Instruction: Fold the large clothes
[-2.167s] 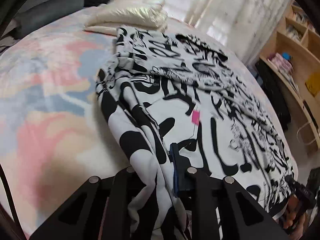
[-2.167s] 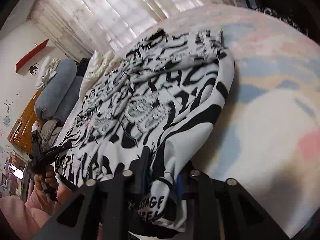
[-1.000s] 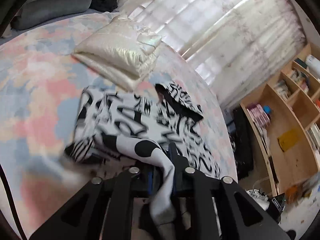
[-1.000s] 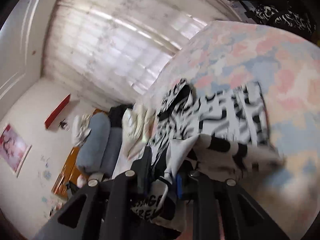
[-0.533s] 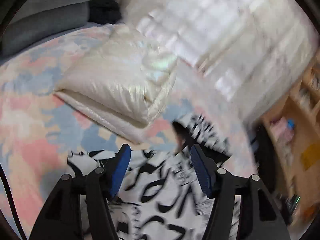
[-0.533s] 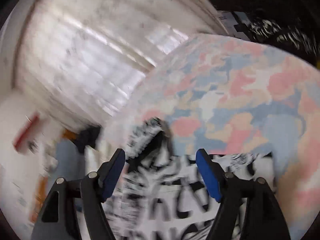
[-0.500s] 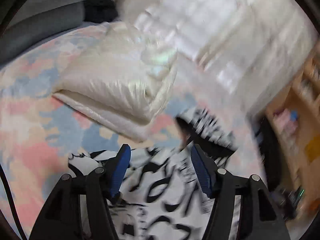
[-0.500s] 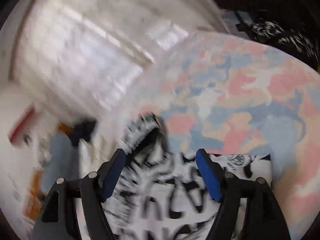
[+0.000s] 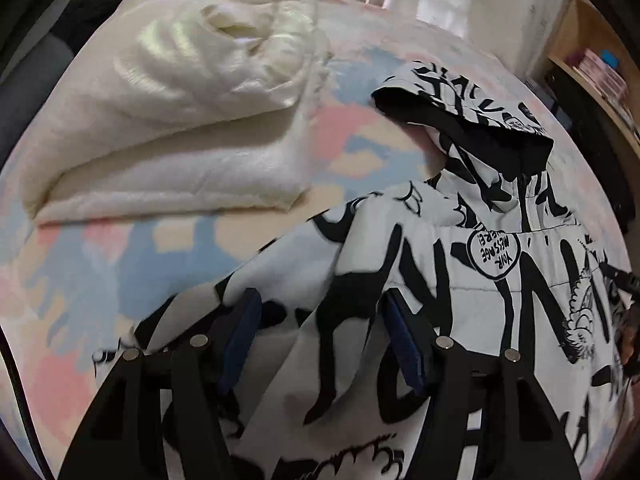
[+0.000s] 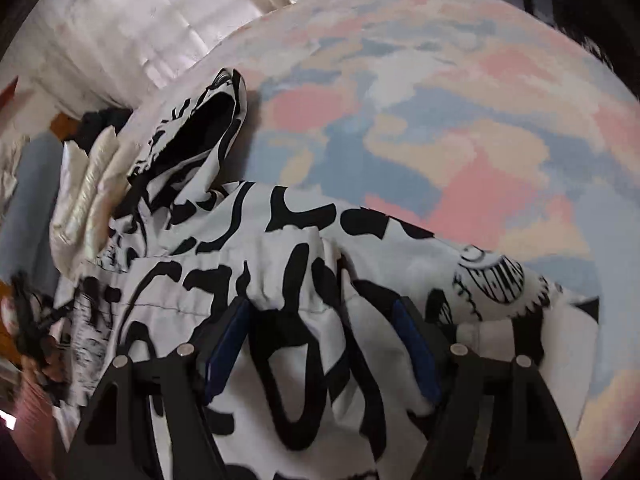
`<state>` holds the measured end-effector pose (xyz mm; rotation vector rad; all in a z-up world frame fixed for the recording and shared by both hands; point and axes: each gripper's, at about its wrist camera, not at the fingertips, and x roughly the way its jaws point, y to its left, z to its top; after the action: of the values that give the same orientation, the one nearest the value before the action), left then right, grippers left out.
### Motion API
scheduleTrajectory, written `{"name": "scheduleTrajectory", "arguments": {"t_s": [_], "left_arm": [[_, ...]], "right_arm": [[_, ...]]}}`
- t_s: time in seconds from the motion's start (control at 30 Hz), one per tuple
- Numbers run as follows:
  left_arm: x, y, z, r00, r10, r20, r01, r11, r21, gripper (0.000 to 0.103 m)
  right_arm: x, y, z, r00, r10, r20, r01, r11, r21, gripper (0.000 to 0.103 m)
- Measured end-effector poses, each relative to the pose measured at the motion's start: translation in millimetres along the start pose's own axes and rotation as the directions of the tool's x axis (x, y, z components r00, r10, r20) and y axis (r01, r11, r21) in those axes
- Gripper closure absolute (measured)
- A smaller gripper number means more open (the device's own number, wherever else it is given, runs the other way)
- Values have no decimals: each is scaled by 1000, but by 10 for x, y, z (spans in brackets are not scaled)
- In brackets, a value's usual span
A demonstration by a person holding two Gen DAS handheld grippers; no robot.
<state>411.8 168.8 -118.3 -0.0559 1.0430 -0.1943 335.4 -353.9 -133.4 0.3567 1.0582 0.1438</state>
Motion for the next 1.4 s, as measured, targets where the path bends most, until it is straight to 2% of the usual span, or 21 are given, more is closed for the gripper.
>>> {"name": "scheduleTrajectory", "arguments": {"t_s": [0.03, 0.07, 0.1, 0.2, 0.23, 0.33, 0.43, 0.53, 0.57, 0.63, 0.67, 0.8, 0.9, 1.03, 1.1, 1.2, 1.3, 1.4], "left_arm": [[11, -35, 6, 1000, 9, 10, -9, 1000, 13, 48], [21, -78, 11, 1000, -4, 15, 4, 1000, 25, 79], [33, -133, 11, 1000, -21, 8, 20, 999, 41, 92], [-76, -334, -29, 990, 104, 97, -113, 989, 94, 100], [-160, -367, -31, 983, 124, 134, -137, 987, 88, 100], [-398, -303, 5, 966, 127, 225, -131, 991, 4, 101], [-361, -246, 45, 957, 170, 233, -164, 985, -45, 101], [-97, -227, 35, 954, 224, 200, -217, 975, -54, 100], [40, -208, 12, 956, 237, 171, -231, 971, -56, 100], [212, -163, -2, 963, 231, 138, -221, 972, -81, 97], [230, -136, -11, 964, 224, 141, -212, 973, -94, 96], [128, -64, -16, 972, 193, 137, -177, 977, -118, 88], [-108, -31, -50, 971, 191, 147, -174, 977, -122, 86], [-522, -69, -235, 966, 183, 181, -161, 978, -131, 86], [-658, -114, -352, 966, 182, 184, -160, 979, -126, 93], [-782, -186, -562, 968, 154, 199, -132, 984, -121, 93], [-668, -168, -722, 966, 198, 167, -179, 977, -120, 94], [-497, -30, -805, 960, 251, 123, -232, 961, -148, 97]], "right_arm": [[16, 14, -5, 1000, -6, 10, 6, 1000, -7, 29], [17, 31, -22, 1000, -19, 24, 19, 1000, -16, 31], [21, 47, -22, 999, -27, 31, 28, 999, -25, 46], [-68, 129, -58, 997, -43, 67, 47, 997, -56, 84], [-144, 168, -76, 994, -55, 95, 62, 996, -63, 89], [-464, 288, -66, 970, -72, 234, 88, 994, -61, 89], [-596, 319, 33, 945, -74, 318, 85, 996, -24, 89], [-333, 348, 120, 948, -130, 292, 145, 989, -29, 89], [-160, 323, 121, 952, -160, 260, 176, 984, -39, 89], [148, 253, 79, 962, -185, 200, 195, 980, -35, 86], [216, 189, 56, 966, -173, 194, 179, 984, -16, 84], [148, 56, 56, 972, -124, 200, 117, 992, 47, 68], [-59, 56, 76, 973, -145, 179, 132, 988, 82, 66], [-545, 247, -105, 950, -114, 290, 97, 993, 73, 66], [-693, 409, -240, 949, -83, 305, 80, 997, 23, 66], [-657, 682, -449, 967, -20, 252, 35, 998, -56, 66], [-423, 862, -591, 979, -31, 200, 53, 993, -106, 66], [-216, 773, -636, 983, -83, 166, 99, 991, -90, 66]]}}
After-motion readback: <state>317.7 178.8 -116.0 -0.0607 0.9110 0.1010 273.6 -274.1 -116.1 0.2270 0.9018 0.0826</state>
